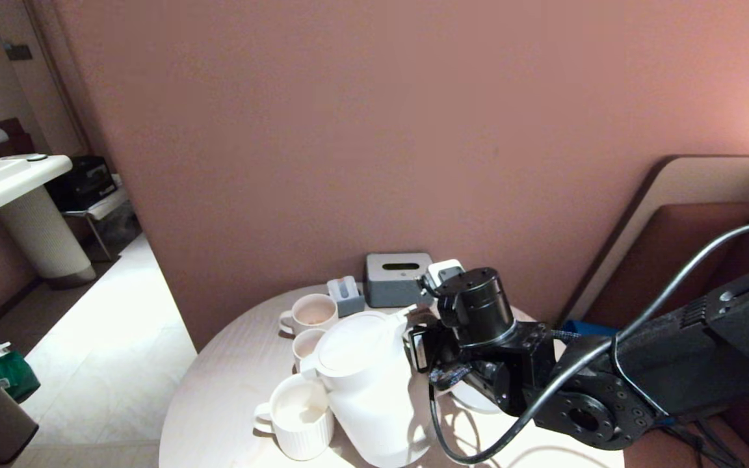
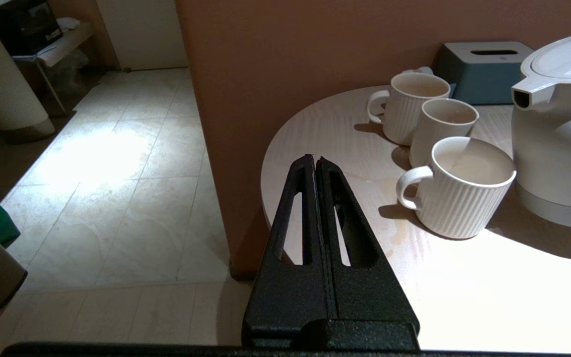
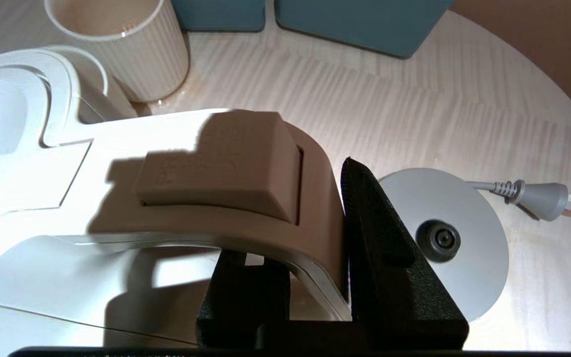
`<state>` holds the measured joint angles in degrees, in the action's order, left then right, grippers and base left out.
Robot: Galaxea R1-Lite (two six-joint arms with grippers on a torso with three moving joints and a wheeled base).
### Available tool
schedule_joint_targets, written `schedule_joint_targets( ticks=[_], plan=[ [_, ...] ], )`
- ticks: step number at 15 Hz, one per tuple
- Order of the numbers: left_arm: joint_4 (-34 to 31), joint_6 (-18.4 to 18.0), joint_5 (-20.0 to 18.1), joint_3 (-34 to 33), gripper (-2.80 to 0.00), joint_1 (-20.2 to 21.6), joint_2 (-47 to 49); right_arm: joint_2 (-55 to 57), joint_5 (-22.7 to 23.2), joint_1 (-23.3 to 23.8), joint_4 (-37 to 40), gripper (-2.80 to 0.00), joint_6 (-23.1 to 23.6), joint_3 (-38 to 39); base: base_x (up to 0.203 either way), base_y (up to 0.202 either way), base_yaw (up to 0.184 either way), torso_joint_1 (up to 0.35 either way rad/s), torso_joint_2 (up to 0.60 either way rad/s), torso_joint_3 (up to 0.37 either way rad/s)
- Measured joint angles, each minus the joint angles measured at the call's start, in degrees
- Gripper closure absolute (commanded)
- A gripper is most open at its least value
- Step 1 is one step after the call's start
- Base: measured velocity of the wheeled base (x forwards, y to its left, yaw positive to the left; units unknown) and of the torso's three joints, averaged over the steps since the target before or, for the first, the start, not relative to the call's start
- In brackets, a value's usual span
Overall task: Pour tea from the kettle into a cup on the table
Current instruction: Pour water into another cup
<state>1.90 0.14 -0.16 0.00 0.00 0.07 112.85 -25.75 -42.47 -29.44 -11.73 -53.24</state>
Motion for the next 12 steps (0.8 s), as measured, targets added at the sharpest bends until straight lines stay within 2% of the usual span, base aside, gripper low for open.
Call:
schedule_joint_targets(
  ticks=[8, 12],
  plan=[
    [-0.01, -0.01, -0.02, 0.00, 0.00, 0.00, 0.00, 0.02, -0.07, 0.14, -0.07, 0.00, 0.55, -0.33, 0.000, 0.000, 0.000, 0.000, 0.00, 0.000],
    [0.00, 0.02, -0.02, 0.00, 0.00, 0.00, 0.00, 0.40, -0.13, 0.24, 0.00, 0.00, 2.62, -1.98, 0.000, 0.000, 0.000, 0.000, 0.00, 0.000]
  ],
)
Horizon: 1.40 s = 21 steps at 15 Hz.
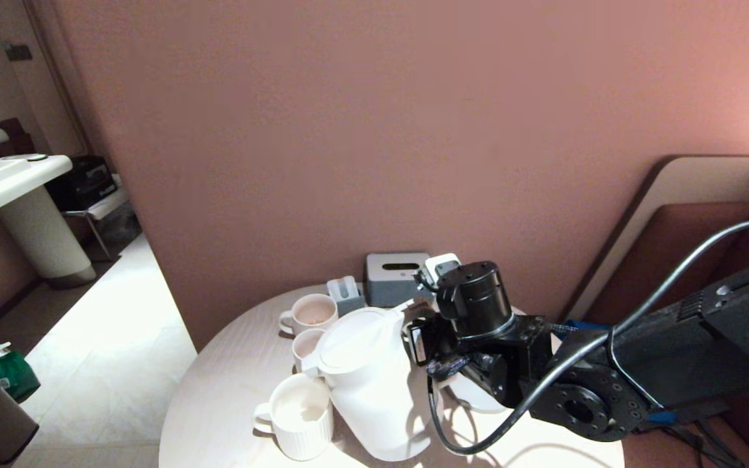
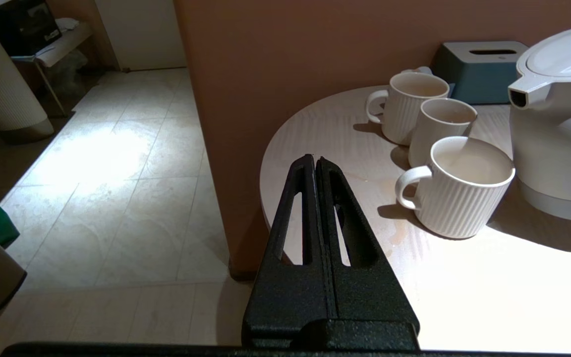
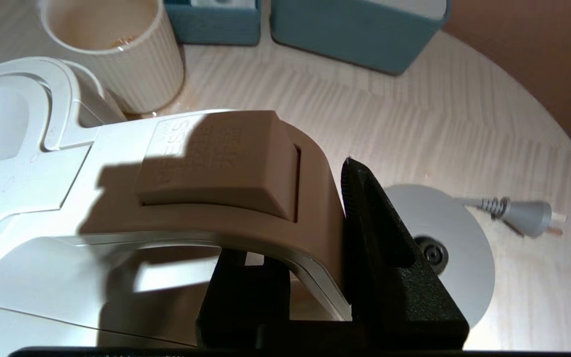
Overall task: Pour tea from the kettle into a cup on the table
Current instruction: Pour water into another cup
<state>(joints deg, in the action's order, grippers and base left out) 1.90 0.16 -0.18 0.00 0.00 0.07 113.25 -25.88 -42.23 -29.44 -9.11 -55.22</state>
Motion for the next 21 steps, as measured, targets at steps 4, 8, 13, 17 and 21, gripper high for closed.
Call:
schedule_joint_targets(
  ticks=[4, 8, 13, 17, 21],
  plan=[
    [0.00, -0.01, 0.00, 0.00, 0.00, 0.00, 0.00, 0.76, 0.09, 0.67, 0.12, 0.00, 5.48, -2.01, 0.000, 0.000, 0.000, 0.000, 0.00, 0.000],
    [-0.01, -0.02, 0.02, 0.00, 0.00, 0.00, 0.00, 1.69, 0.34, 0.92, 1.16, 0.00, 10.67, -3.92, 0.000, 0.000, 0.000, 0.000, 0.00, 0.000],
    [0.00, 0.00, 0.00, 0.00, 0.00, 0.00, 0.00, 2.98, 0.91, 0.85, 2.94, 0.00, 15.55, -6.43, 0.000, 0.000, 0.000, 0.000, 0.00, 0.000],
    [0.00, 0.00, 0.00, 0.00, 0.00, 0.00, 0.00, 3.48, 0.89, 0.74, 5.47, 0.00, 18.39, -9.50, 0.000, 0.000, 0.000, 0.000, 0.00, 0.000],
    [0.00, 0.00, 0.00, 0.00, 0.00, 0.00, 0.00, 3.68, 0.86, 0.74, 8.43, 0.00, 19.37, -12.89, 0.000, 0.000, 0.000, 0.000, 0.00, 0.000]
  ],
)
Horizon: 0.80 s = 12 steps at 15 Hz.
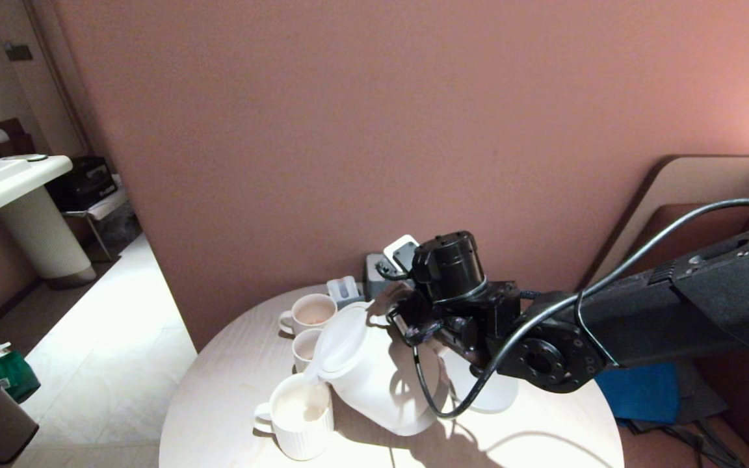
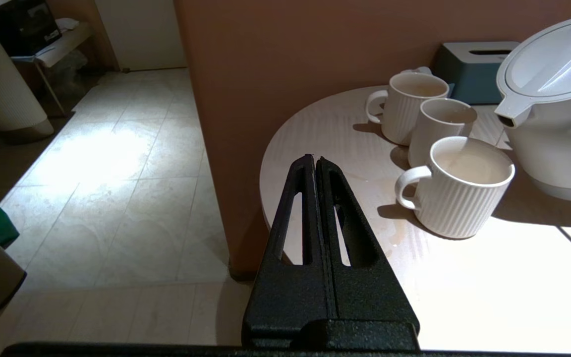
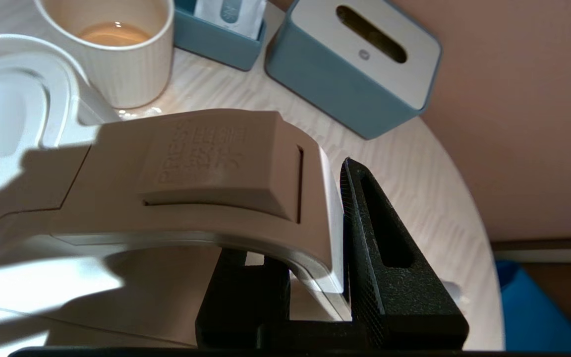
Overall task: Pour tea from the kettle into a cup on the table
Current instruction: Pour water into another cup
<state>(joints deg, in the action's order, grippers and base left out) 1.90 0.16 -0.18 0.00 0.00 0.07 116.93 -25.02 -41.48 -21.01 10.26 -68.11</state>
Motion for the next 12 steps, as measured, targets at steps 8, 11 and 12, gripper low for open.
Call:
schedule_joint_targets(
  ticks=[8, 11, 12],
  plan=[
    [0.00, 0.00, 0.01, 0.00, 0.00, 0.00, 0.00, 0.82, -0.38, -0.10, 0.23, 0.00, 4.07, -2.05, 0.000, 0.000, 0.000, 0.000, 0.00, 0.000],
    [0.00, -0.01, 0.00, 0.00, 0.00, 0.00, 0.00, 1.15, -1.62, -0.10, -0.16, 0.00, 6.86, -2.05, 0.000, 0.000, 0.000, 0.000, 0.00, 0.000],
    [0.00, 0.00, 0.00, 0.00, 0.00, 0.00, 0.00, 1.28, -1.82, -0.07, -0.20, 0.00, 7.78, -2.05, 0.000, 0.000, 0.000, 0.000, 0.00, 0.000]
  ],
)
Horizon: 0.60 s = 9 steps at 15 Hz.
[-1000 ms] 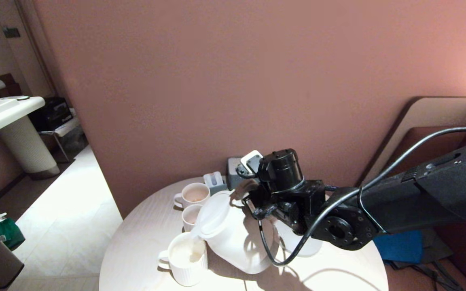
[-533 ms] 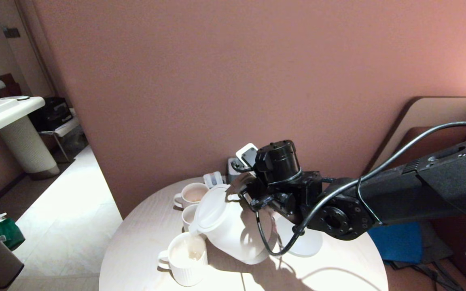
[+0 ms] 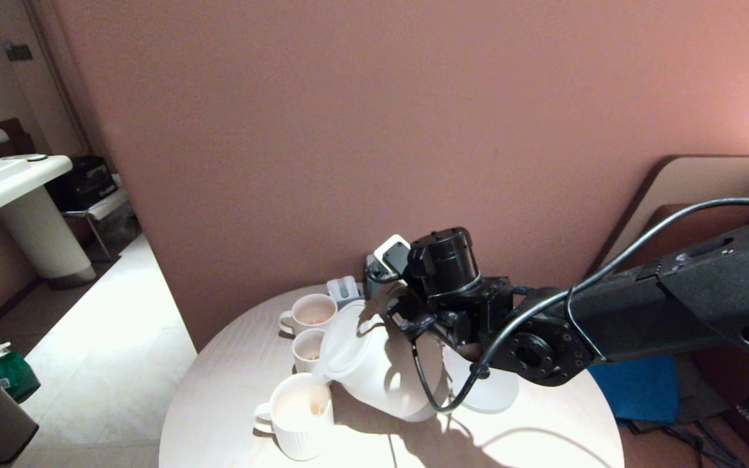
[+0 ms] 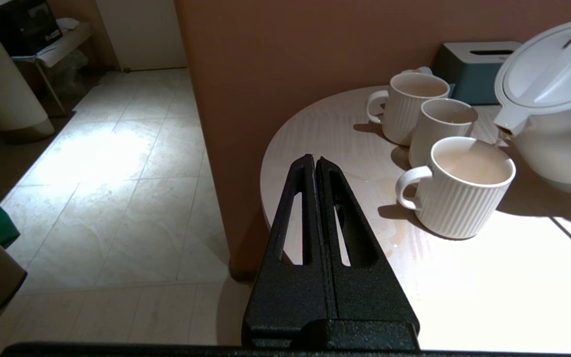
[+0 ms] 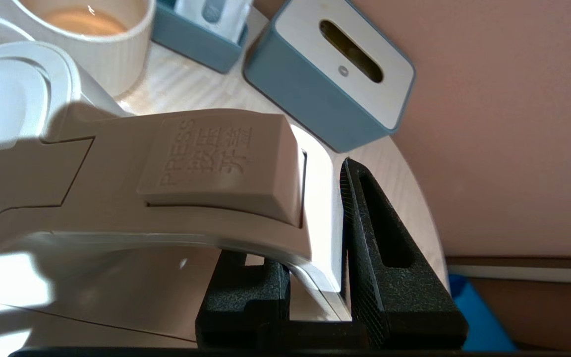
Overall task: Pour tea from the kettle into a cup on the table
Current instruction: Pour water into another cup
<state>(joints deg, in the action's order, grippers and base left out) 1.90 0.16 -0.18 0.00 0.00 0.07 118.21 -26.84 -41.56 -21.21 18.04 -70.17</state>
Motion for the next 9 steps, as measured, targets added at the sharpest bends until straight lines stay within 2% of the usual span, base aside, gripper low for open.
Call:
schedule_joint_targets(
  ticks=[9],
  plan=[
    [-0.01, 0.00, 0.00, 0.00, 0.00, 0.00, 0.00, 0.91, -0.35, -0.26, 0.11, 0.00, 3.70, -1.41, 0.000, 0.000, 0.000, 0.000, 0.00, 0.000]
  ],
)
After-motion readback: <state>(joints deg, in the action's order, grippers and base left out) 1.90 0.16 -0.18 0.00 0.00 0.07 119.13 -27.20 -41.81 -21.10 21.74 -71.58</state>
